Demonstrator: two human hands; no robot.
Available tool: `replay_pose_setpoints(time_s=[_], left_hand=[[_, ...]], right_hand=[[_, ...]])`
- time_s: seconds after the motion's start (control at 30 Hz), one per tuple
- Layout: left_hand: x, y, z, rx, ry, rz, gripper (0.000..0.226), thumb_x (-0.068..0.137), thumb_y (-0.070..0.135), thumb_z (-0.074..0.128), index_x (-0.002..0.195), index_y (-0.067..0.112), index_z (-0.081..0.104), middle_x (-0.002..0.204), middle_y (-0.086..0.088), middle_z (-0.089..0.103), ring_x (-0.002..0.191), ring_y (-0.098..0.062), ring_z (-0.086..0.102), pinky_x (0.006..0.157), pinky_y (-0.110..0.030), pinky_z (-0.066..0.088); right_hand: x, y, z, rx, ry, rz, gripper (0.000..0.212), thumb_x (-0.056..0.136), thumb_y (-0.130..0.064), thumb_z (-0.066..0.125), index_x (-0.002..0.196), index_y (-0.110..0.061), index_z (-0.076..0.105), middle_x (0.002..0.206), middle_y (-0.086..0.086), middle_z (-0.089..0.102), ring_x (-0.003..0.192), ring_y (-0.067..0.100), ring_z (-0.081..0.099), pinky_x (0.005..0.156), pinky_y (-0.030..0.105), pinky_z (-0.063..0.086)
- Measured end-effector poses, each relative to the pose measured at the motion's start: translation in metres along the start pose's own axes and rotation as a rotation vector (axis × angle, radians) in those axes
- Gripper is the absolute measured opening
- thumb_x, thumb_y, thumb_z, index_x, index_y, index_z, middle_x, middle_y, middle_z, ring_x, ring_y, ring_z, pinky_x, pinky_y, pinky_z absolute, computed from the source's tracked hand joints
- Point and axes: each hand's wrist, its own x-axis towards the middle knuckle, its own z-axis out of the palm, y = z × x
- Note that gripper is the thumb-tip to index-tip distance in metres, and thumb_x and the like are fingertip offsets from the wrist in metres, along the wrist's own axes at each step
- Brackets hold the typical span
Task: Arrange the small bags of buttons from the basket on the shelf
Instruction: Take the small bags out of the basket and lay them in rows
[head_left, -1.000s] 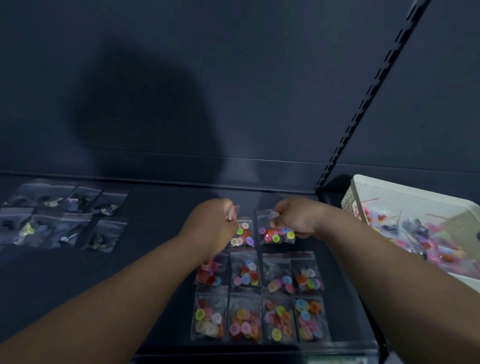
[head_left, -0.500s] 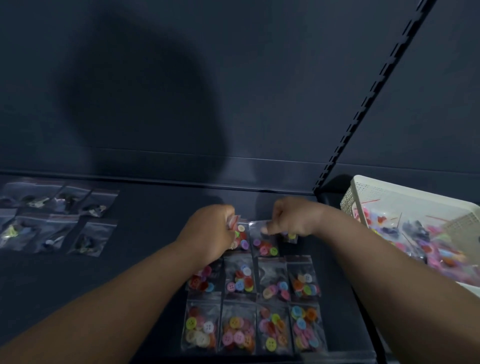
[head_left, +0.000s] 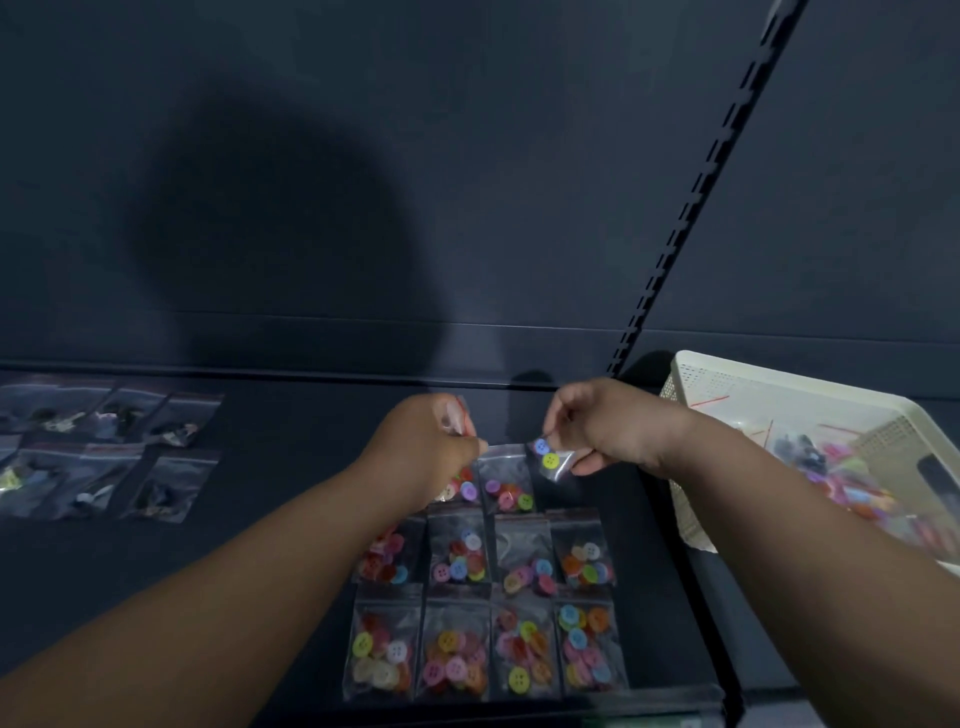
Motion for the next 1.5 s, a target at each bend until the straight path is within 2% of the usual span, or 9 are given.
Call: replay_pose_setpoints(time_s=[0.13, 0.3, 0.7, 0.8, 0.93, 1.17, 1.3, 1.4, 1.5], left_hand=[[-0.007, 0.013, 0.008, -0.141, -0.067, -0.050, 0.010, 0.083, 0.011, 0.070, 0.075, 0.011, 0.063, 0.067, -0.006, 0.057, 0.058, -0.014, 0.052, 0.053, -0.019, 0.043], [-0.012, 0.022, 0.014, -0.284, -0.176, -0.127, 0.012, 0.086, 0.009, 0.067, 0.098, 0.006, 0.065, 0.070, -0.006, 0.061, 0.056, -0.012, 0.054, 0.054, -0.021, 0.047], [-0.023, 0.031, 0.017, -0.323, -0.279, -0.221, 0.009, 0.085, 0.013, 0.068, 0.088, 0.009, 0.060, 0.065, -0.003, 0.057, 0.053, -0.011, 0.051, 0.051, -0.021, 0.044], [-0.023, 0.031, 0.017, -0.305, -0.284, -0.243, 0.009, 0.084, 0.014, 0.068, 0.089, 0.009, 0.061, 0.061, -0.001, 0.056, 0.051, -0.009, 0.050, 0.048, -0.020, 0.041], [-0.021, 0.030, 0.015, -0.336, -0.265, -0.284, 0.010, 0.085, 0.016, 0.068, 0.084, 0.009, 0.061, 0.056, 0.001, 0.052, 0.048, -0.009, 0.045, 0.044, -0.020, 0.038], [-0.019, 0.039, 0.010, -0.483, -0.255, -0.491, 0.017, 0.087, 0.019, 0.063, 0.072, 0.014, 0.058, 0.054, 0.005, 0.041, 0.049, -0.006, 0.035, 0.041, -0.015, 0.033], [-0.017, 0.040, 0.009, -0.502, -0.305, -0.556, 0.013, 0.087, 0.022, 0.061, 0.077, 0.014, 0.062, 0.050, 0.007, 0.037, 0.048, -0.005, 0.032, 0.038, -0.014, 0.032], [-0.016, 0.038, 0.009, -0.469, -0.303, -0.561, 0.020, 0.088, 0.033, 0.063, 0.079, 0.014, 0.064, 0.048, 0.007, 0.036, 0.049, -0.005, 0.032, 0.039, -0.014, 0.032], [-0.012, 0.033, 0.005, -0.448, -0.245, -0.552, 0.026, 0.087, 0.038, 0.062, 0.077, 0.014, 0.061, 0.047, 0.006, 0.038, 0.046, -0.006, 0.034, 0.042, -0.016, 0.033]], right_hand=[[-0.006, -0.003, 0.002, 0.097, -0.011, -0.076, 0.014, 0.085, -0.007, 0.067, 0.076, -0.018, 0.063, 0.077, -0.003, 0.063, 0.075, 0.010, 0.060, 0.067, 0.023, 0.050], [-0.014, -0.005, 0.004, 0.184, 0.012, -0.154, 0.016, 0.082, -0.007, 0.070, 0.073, -0.019, 0.065, 0.068, -0.006, 0.063, 0.062, 0.004, 0.053, 0.056, 0.018, 0.039], [-0.021, -0.003, 0.015, 0.416, 0.032, -0.231, 0.022, 0.082, -0.001, 0.068, 0.069, -0.019, 0.067, 0.068, 0.003, 0.065, 0.063, 0.016, 0.058, 0.064, 0.030, 0.039], [-0.026, -0.005, 0.015, 0.457, 0.010, -0.187, 0.014, 0.084, -0.002, 0.066, 0.081, -0.016, 0.064, 0.069, 0.000, 0.066, 0.056, 0.011, 0.063, 0.050, 0.021, 0.046], [-0.031, -0.003, 0.012, 0.488, 0.018, -0.129, 0.014, 0.094, -0.010, 0.054, 0.096, -0.021, 0.063, 0.084, -0.002, 0.068, 0.067, 0.010, 0.064, 0.056, 0.023, 0.051], [-0.034, 0.010, 0.015, 0.253, 0.128, -0.297, 0.063, 0.081, 0.013, 0.059, 0.113, -0.042, 0.058, 0.125, -0.004, 0.057, 0.096, 0.011, 0.062, 0.081, 0.022, 0.051], [-0.035, 0.006, 0.019, 0.256, 0.163, -0.417, 0.029, 0.082, 0.001, 0.068, 0.096, -0.024, 0.070, 0.116, -0.005, 0.061, 0.103, 0.002, 0.059, 0.090, 0.011, 0.044], [-0.033, 0.006, 0.018, 0.236, 0.202, -0.370, 0.008, 0.088, -0.008, 0.064, 0.086, -0.013, 0.069, 0.090, -0.001, 0.066, 0.083, 0.006, 0.060, 0.080, 0.016, 0.046], [-0.028, 0.012, 0.015, 0.222, 0.241, -0.219, 0.017, 0.091, -0.010, 0.060, 0.076, -0.017, 0.064, 0.070, -0.003, 0.061, 0.063, 0.006, 0.054, 0.059, 0.011, 0.044]])
